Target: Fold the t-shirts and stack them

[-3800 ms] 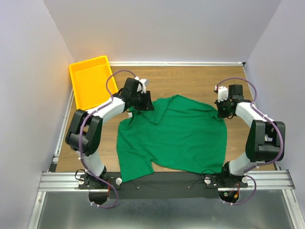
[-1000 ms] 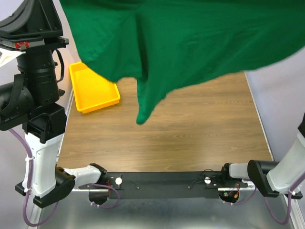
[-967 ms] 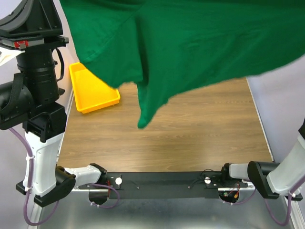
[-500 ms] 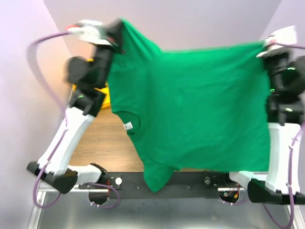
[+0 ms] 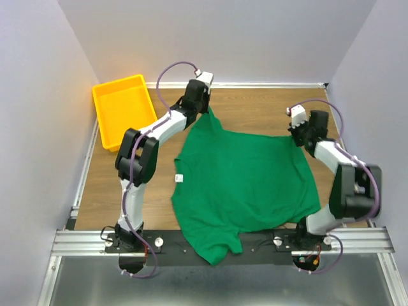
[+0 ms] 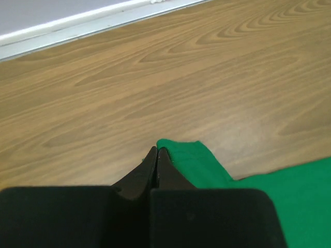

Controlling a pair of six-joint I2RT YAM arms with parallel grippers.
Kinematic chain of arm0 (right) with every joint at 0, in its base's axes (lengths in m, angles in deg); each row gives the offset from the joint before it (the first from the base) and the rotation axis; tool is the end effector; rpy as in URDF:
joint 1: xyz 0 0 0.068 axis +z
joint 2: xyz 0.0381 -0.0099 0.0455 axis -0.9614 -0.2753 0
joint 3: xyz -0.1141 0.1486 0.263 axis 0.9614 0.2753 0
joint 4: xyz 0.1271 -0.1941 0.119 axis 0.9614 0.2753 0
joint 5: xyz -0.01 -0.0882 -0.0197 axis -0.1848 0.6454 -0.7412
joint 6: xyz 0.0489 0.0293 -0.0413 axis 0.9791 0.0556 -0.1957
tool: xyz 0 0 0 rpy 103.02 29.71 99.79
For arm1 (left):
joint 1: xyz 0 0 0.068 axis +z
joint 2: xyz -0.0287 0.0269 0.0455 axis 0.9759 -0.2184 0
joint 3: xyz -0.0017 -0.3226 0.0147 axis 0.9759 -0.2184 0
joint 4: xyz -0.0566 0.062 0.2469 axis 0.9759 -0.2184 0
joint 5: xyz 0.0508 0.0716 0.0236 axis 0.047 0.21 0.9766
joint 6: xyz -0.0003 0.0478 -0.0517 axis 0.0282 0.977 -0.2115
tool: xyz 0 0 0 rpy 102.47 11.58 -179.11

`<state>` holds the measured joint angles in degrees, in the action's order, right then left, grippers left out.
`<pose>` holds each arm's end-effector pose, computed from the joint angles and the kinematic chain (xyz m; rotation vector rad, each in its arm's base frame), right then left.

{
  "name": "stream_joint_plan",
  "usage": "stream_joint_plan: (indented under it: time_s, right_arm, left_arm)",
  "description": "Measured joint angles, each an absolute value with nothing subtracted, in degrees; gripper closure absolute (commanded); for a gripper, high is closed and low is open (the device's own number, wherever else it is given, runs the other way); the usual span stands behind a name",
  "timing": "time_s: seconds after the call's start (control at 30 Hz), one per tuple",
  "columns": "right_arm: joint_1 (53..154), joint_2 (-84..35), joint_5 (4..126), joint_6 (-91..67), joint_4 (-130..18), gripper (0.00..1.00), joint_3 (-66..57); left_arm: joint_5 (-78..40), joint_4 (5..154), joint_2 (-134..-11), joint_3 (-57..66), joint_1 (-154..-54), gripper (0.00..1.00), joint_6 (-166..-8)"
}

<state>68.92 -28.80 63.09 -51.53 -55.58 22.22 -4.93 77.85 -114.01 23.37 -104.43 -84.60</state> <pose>0.3290 -0.0194 0.2507 -0.6234 2.1318 -0.1715 0.4718 -0.2344 0.2886 0.2565 2.0048 -0.2973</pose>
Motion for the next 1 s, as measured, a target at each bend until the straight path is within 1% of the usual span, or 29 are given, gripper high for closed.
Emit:
stream_joint_plan:
  time_s: [0.13,0.27,0.6,0.7,1.0]
  right_arm:
    - [68.9,-41.4,64.4,-51.2,-58.4,0.99,14.7]
    - [68.9,-50.0,66.9,-50.2,-60.6,0.99,6.8]
    - [68.7,-60.1,74.7,-47.0,-62.0,0.99,-7.2]
    - [68.6,-62.0,75.7,-46.2,-62.0,0.99,-9.9]
    - [68.6,-64.6,75.4,-43.1,-61.1,1.0,-16.5]
  left_arm:
    - [-5.3,71.1,-124.4,37.8,-103.3,1.0,-86.7]
    - [-5.4,66.5,-129.2,46.8,-102.0,1.0,-88.1]
    - [-5.4,59.8,-135.7,61.4,-97.5,1.0,-91.2]
    - [-5.3,58.6,-136.7,63.8,-96.6,1.0,-92.5]
    - [-6.2,59.9,-137.1,65.1,-95.4,1.0,-95.8]
